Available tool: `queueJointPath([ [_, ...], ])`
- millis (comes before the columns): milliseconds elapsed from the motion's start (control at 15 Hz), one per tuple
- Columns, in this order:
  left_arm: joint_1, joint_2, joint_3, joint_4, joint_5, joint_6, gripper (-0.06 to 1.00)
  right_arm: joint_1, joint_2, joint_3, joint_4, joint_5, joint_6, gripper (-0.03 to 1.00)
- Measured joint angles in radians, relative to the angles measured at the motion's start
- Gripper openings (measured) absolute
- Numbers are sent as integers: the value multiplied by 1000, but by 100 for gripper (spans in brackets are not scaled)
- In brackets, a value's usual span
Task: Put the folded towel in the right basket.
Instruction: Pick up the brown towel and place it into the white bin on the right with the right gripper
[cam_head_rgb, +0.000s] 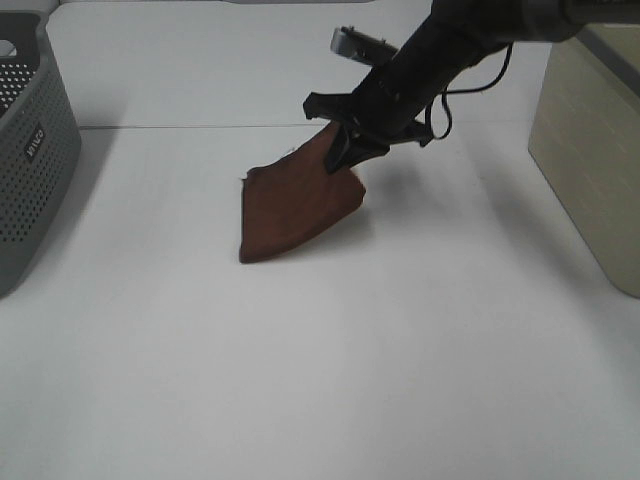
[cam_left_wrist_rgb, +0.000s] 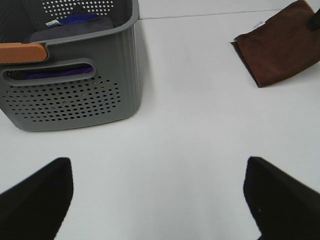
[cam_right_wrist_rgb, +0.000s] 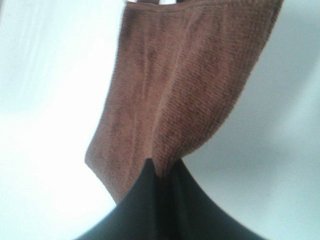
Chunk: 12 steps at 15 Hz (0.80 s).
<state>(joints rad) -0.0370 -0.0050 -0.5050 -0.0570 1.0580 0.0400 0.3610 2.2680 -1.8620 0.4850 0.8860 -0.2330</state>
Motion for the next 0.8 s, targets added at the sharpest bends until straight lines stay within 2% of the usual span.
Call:
queueJointPath([
  [400,0,0,0,0,0,0,88,0,-134,-151,-352,307,168,1],
  [800,0,0,0,0,0,0,88,-6,-269,-199,-595,326,169,1],
])
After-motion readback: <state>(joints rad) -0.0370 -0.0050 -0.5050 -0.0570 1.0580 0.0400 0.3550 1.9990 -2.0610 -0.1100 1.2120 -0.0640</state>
